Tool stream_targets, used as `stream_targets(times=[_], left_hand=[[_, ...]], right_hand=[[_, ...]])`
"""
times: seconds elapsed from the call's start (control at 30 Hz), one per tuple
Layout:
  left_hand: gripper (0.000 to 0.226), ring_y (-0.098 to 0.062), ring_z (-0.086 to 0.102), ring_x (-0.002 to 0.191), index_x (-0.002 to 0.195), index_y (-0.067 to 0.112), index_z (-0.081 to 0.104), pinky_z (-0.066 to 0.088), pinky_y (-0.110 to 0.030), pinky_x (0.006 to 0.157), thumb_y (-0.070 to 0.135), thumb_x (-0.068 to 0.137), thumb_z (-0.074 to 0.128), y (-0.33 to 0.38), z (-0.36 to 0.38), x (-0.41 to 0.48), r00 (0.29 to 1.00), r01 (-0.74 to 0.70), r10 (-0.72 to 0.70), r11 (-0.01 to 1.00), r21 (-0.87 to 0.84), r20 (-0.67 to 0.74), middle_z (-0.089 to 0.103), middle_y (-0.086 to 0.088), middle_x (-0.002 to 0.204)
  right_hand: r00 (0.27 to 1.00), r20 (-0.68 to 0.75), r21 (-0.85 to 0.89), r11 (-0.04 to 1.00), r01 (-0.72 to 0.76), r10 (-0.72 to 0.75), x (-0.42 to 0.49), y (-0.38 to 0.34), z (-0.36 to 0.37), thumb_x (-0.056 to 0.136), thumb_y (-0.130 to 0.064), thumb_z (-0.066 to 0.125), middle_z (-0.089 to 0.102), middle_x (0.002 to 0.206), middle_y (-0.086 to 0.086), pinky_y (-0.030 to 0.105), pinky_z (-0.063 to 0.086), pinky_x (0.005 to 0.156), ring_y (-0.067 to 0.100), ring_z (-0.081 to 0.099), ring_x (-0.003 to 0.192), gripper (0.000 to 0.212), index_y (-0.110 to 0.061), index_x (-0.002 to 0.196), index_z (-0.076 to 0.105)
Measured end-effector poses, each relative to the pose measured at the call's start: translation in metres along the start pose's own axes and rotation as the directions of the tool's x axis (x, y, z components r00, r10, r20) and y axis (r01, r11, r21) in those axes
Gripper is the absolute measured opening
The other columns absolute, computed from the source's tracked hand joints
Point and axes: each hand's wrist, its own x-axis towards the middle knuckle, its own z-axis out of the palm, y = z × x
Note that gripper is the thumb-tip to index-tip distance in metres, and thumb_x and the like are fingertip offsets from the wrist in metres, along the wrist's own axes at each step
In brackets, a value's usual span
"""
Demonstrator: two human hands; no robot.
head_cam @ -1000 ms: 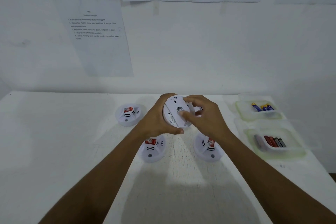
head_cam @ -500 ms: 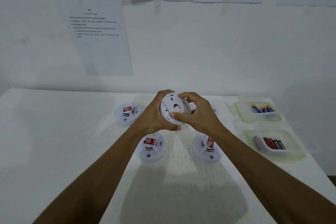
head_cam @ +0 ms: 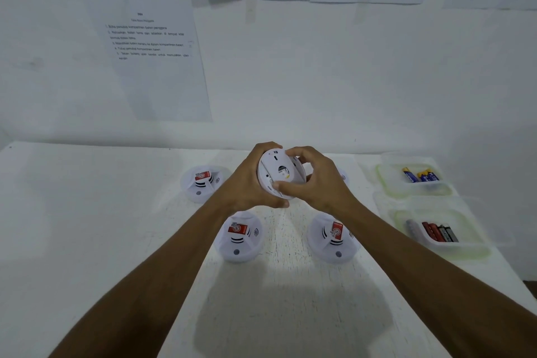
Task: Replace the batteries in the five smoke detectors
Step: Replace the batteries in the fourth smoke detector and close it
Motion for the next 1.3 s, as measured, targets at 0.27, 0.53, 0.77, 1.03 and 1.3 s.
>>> stream_targets(times=[0.27, 0.53, 0.77, 1.03, 1.3], left_hand=[[0.091, -0.006, 0.058, 0.106, 0.125, 0.031, 0.044, 0.05, -0.012, 0.081, 0.028, 0.048, 0.094, -0.005, -0.002, 0.003, 0.998, 0.038, -0.039, 0.999, 0.018, 0.044, 0.057, 0.007, 0.115], [0.09, -0.008, 0.056, 0.11, 0.122, 0.036, 0.045, 0.049, -0.014, 0.087, 0.028, 0.046, 0.091, -0.006, -0.001, 0.003, 1.0, 0.005, -0.005, 1.0, 0.012, -0.022, 0.056, 0.008, 0.118], [0.096, -0.008, 0.048, 0.118, 0.127, 0.042, 0.037, 0.047, -0.029, 0.098, 0.051, 0.046, 0.088, -0.025, -0.017, -0.005, 0.997, 0.062, -0.057, 0.989, 0.138, -0.045, 0.049, 0.008, 0.125], [0.098, -0.015, 0.041, 0.126, 0.12, 0.059, 0.034, 0.041, -0.045, 0.107, 0.048, 0.039, 0.089, -0.041, -0.056, -0.025, 0.988, 0.094, -0.072, 0.982, 0.162, -0.134, 0.041, 0.013, 0.128], [0.102, -0.013, 0.042, 0.127, 0.121, 0.065, 0.031, 0.042, -0.048, 0.106, 0.053, 0.037, 0.089, -0.044, -0.07, -0.028, 0.99, 0.108, -0.089, 0.978, 0.179, -0.11, 0.039, 0.014, 0.132]], right_hand=[[0.998, 0.06, -0.006, 0.999, 0.033, -0.033, 0.002, 0.003, -0.002, 0.071, -0.032, 0.086, 0.053, 0.121, -0.013, 0.038, 0.057, 0.087, 0.013, 0.052, 0.112, 0.069, -0.023, 0.131, 0.052], [0.985, 0.069, -0.196, 0.966, 0.167, -0.156, 0.008, -0.007, -0.008, 0.069, -0.043, 0.084, 0.062, 0.119, -0.004, 0.034, 0.045, 0.096, 0.014, 0.051, 0.111, 0.071, -0.02, 0.132, 0.059], [0.989, 0.009, 0.013, 0.989, 0.145, -0.145, 0.017, -0.013, -0.014, 0.08, -0.008, 0.075, 0.076, 0.09, -0.004, 0.016, 0.055, 0.079, 0.004, 0.07, 0.079, 0.062, -0.024, 0.135, 0.052], [0.989, 0.142, -0.15, 0.987, 0.055, -0.034, 0.052, 0.03, -0.014, 0.091, -0.005, 0.064, 0.075, 0.09, -0.004, 0.019, 0.051, 0.071, 0.007, 0.068, 0.08, 0.045, -0.025, 0.13, 0.051], [0.956, 0.283, -0.384, 0.922, 0.038, 0.078, 0.073, 0.055, 0.033, 0.089, 0.003, 0.056, 0.072, 0.109, 0.009, 0.035, 0.058, 0.069, 0.02, 0.065, 0.075, 0.048, -0.02, 0.13, 0.052]])
